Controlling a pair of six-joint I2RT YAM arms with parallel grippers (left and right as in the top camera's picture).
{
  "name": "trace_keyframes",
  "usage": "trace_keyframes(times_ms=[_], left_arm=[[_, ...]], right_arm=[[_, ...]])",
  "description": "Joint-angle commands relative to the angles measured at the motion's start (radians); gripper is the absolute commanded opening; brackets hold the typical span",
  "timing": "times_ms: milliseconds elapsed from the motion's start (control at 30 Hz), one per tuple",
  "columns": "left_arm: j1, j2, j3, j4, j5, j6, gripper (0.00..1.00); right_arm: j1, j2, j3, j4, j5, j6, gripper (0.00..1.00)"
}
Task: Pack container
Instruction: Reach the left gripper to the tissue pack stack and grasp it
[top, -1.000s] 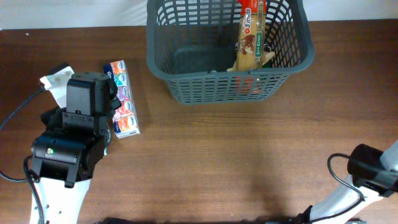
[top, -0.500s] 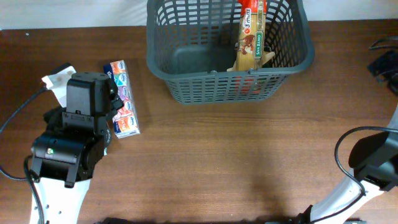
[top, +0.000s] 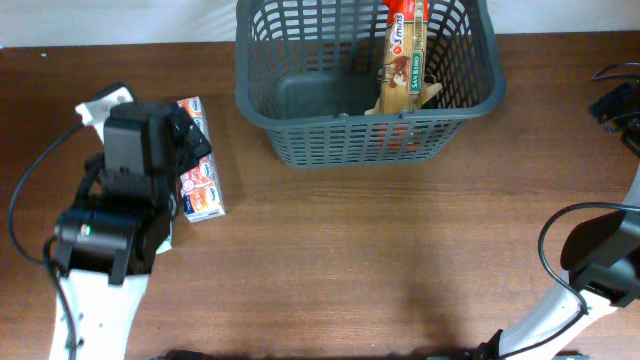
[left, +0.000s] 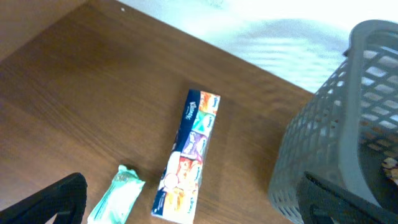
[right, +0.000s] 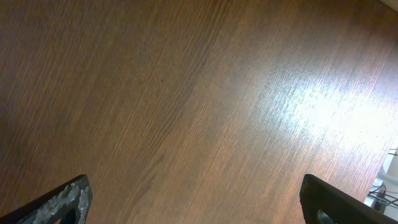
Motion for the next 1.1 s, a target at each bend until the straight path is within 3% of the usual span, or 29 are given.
trace_keyframes(times_ms=[0, 67, 300, 400, 733, 1067], left_arm=[[0.085, 0.117, 0.027, -0.002, 0.151, 0.024, 1.00], [0.177, 0.230, 0.074, -0.026, 0.315, 0.089, 0.99], [0.325, 0.455, 0.250, -0.115, 0.549, 0.476, 0.99], [0.354, 0.552, 0.336, -0.187, 0.682, 0.579, 0.99], [0.326, 0.771, 0.428, -0.224, 0.538, 0.511, 0.99], [0.302, 0.934, 0.428, -0.212, 0.525, 0.463, 0.99]], right_arm=[[-0.005, -0.001, -0.005, 0.002, 0.004, -0.005, 0.99], [-0.005, -0.001, -0.005, 0.002, -0.007, -0.005, 0.99], [-0.005, -0.001, -0.005, 0.003, -0.026, -0.005, 0.99], [-0.005, -0.001, -0.005, 0.003, -0.026, -0.005, 0.99], [-0.005, -0.001, -0.005, 0.003, -0.026, -0.005, 0.99], [-0.005, -0.001, -0.005, 0.003, -0.026, -0.005, 0.99]])
